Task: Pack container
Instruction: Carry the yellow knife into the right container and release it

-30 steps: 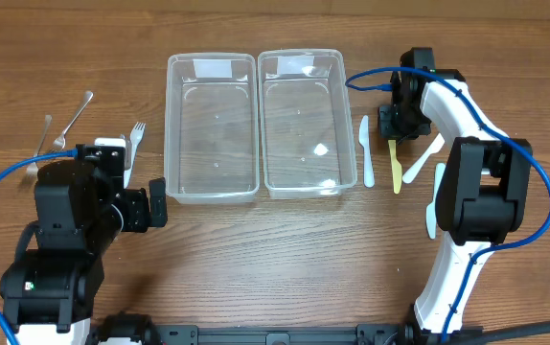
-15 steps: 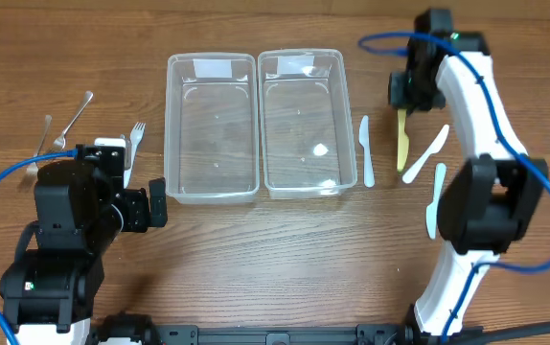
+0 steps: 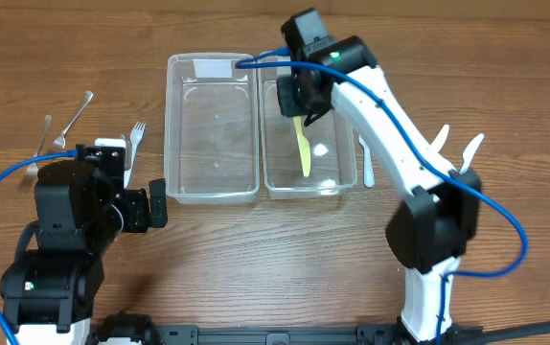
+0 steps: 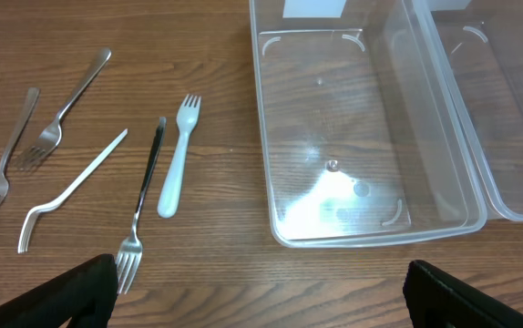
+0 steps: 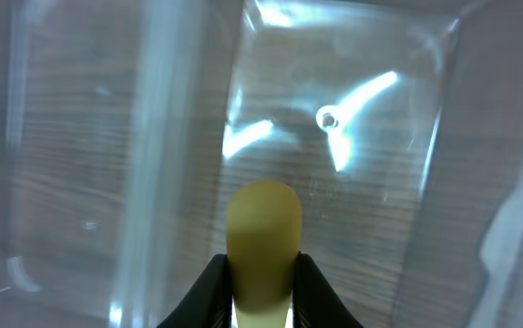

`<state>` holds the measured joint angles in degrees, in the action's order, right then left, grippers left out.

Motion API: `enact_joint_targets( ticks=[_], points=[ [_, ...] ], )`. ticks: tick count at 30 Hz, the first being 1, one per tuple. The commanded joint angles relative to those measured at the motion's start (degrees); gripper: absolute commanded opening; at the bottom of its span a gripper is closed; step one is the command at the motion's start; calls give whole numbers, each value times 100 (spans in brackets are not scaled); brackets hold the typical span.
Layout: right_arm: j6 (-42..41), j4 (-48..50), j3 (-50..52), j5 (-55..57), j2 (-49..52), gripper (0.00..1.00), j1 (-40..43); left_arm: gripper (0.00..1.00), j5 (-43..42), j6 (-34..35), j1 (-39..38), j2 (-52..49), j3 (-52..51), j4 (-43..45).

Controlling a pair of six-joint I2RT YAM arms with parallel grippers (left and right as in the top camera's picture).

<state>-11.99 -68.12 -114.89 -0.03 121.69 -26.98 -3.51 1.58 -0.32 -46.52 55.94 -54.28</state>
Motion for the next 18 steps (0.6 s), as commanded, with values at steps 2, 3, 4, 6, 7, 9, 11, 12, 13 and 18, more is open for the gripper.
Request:
enact_joint_targets(
  ticks=[2,3,4,6,7,9,11,12,13,18],
  points=[
    [-114,48,52,-72,516,6,31,100,-105,81,31,13,157,15],
    [-111,39,52,-70,586,11,31,100,-105,79,31,13,157,13],
    [-111,42,52,-72,605,28,31,100,-105,79,31,13,157,13],
    [-111,50,42,-70,592,48,31,100,-105,79,31,13,157,15],
    [-111,35,13,-50,544,49,31,100,-103,79,31,13,157,15],
    [-111,-118,-162,50,358,49,35,100,-103,79,31,13,157,15],
    [-114,-372,-516,361,26,49,79,100,-103,79,31,13,157,15],
    [-114,-476,-688,472,-151,49,120,100,-103,79,31,13,157,15],
    [-116,-566,-844,570,-365,50,192,100,-103,76,31,13,157,15],
    [-157,-911,-1027,518,-1561,50,1270,100,-103,79,31,13,157,13]
  ],
)
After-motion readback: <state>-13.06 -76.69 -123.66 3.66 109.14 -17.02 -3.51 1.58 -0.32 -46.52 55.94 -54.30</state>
